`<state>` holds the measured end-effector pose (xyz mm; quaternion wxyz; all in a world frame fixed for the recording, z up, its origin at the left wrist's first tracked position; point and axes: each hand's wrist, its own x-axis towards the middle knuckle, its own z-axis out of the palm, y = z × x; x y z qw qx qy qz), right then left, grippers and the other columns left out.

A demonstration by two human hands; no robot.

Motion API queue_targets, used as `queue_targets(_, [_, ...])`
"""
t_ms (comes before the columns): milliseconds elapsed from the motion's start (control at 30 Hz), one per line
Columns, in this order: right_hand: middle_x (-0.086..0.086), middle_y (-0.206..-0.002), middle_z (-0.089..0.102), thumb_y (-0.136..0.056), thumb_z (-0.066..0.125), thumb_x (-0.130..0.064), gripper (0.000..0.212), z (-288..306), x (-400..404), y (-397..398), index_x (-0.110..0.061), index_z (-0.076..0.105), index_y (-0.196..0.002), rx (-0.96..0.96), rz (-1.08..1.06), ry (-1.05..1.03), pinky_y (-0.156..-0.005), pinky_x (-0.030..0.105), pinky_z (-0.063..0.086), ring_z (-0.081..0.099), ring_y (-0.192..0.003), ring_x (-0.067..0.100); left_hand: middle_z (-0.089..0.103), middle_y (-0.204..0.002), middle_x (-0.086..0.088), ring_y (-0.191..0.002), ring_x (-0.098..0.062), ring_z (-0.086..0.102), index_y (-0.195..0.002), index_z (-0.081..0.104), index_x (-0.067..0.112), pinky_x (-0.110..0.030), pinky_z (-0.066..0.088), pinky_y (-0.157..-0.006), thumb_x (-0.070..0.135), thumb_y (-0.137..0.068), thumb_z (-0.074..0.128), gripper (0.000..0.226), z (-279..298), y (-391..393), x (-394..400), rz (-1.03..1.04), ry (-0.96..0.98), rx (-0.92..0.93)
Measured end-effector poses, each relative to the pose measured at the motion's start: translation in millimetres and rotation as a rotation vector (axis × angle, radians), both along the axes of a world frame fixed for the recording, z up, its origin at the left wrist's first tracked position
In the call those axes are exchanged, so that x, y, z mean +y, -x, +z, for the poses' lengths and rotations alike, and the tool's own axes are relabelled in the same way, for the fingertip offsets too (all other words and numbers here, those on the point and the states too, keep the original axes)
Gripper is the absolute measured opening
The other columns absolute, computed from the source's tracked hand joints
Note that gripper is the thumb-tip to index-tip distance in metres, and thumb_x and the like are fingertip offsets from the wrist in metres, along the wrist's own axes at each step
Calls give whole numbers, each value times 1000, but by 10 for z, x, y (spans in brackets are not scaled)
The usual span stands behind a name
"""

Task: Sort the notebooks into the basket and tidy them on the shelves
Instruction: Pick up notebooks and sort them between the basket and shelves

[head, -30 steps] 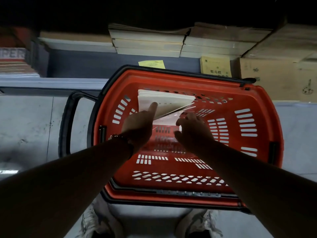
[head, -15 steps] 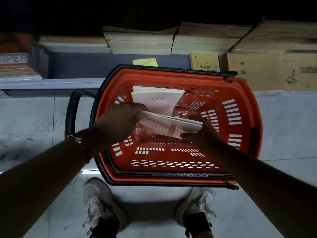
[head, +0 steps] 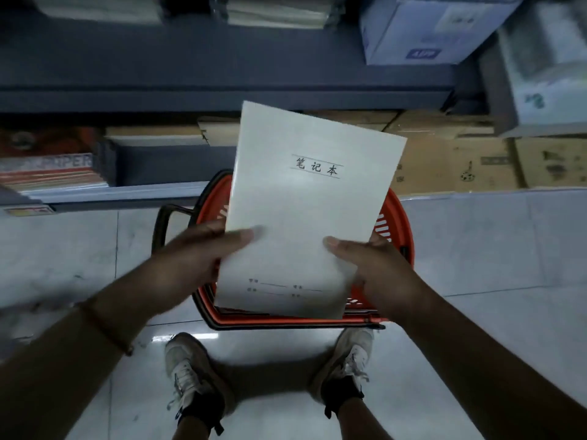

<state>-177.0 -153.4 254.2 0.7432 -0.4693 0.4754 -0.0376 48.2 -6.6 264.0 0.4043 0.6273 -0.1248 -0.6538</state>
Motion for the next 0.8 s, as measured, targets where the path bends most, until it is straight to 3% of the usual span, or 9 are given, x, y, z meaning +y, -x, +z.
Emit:
queue_targets(67, [3, -121, 72, -90, 68, -17, 34, 208, 33, -36, -14, 67, -125, -30, -56, -24, -107, 46, 45, 67, -114, 22, 69, -127, 7, -122, -13, 62, -117, 73, 33, -46, 38, -113, 37, -88, 68, 29, 169, 203, 142, -89, -12, -22])
queue_targets(133, [2, -120, 72, -90, 69, -18, 36, 423, 45, -59, -16, 66, -126, -24, -58, 11, -107, 46, 45, 67, -114, 22, 72, -121, 9, -116, -8, 65, -111, 76, 36, -41, 40, -111, 39, -82, 73, 29, 416, 376, 226, -18, -36, -79])
queue_targets(267, [-7, -120, 71, -82, 68, -31, 46, 944, 113, -49, -30, 62, -127, 13, -30, 83, -105, 51, 46, 65, -116, 21, 77, -107, 3, -102, -13, 72, -104, 78, 30, -41, 49, -98, 36, -84, 75, 21, 1000, 560, 294, 106, -48, -148])
queue_targets(367, [-13, -113, 72, -89, 67, -25, 33, 1447, 169, -20, -38, 61, -119, 27, -28, 161, -102, 47, 50, 67, -108, 11, 78, -92, 6, -84, -6, 73, -91, 79, 20, -30, 52, -80, 30, -84, 71, 14, 1448, 586, 281, 170, -57, -250])
queue_targets(433, [-13, -111, 72, -92, 66, -23, 32, 1858, 221, 17, -38, 60, -119, 15, -33, 186, -98, 43, 53, 68, -104, 8, 78, -88, 12, -79, -2, 72, -92, 75, 23, -24, 52, -72, 30, -83, 77, 12, 1774, 580, 282, 184, -52, -298])
queue_targets(533, [-11, -112, 73, -91, 67, -20, 36, 2445, 286, 51, -34, 59, -123, -54, -12, 225, -92, 34, 54, 69, -104, 8, 78, -90, 9, -80, -5, 73, -92, 76, 24, -31, 53, -73, 45, -64, 81, 36, 2203, 511, 253, 191, -22, -311])
queue_targets(633, [-16, -110, 73, -76, 67, -28, 41, 3003, 320, 50, -39, 61, -115, -102, 4, 287, -93, 31, 52, 68, -103, 3, 78, -93, 4, -84, -12, 74, -97, 76, 22, -33, 51, -74, 53, -49, 79, 58, 2690, 410, 160, 186, 78, -312])
queue_targets(800, [-23, -107, 72, -94, 64, -15, 35, 3609, 144, -75, -40, 60, -118, -142, -22, 329, -90, 25, 50, 67, -99, -2, 78, -99, 0, -86, -18, 75, -109, 70, 21, -34, 53, -72, 20, -66, 79, 45, 3408, 287, -91, 238, 204, -255])
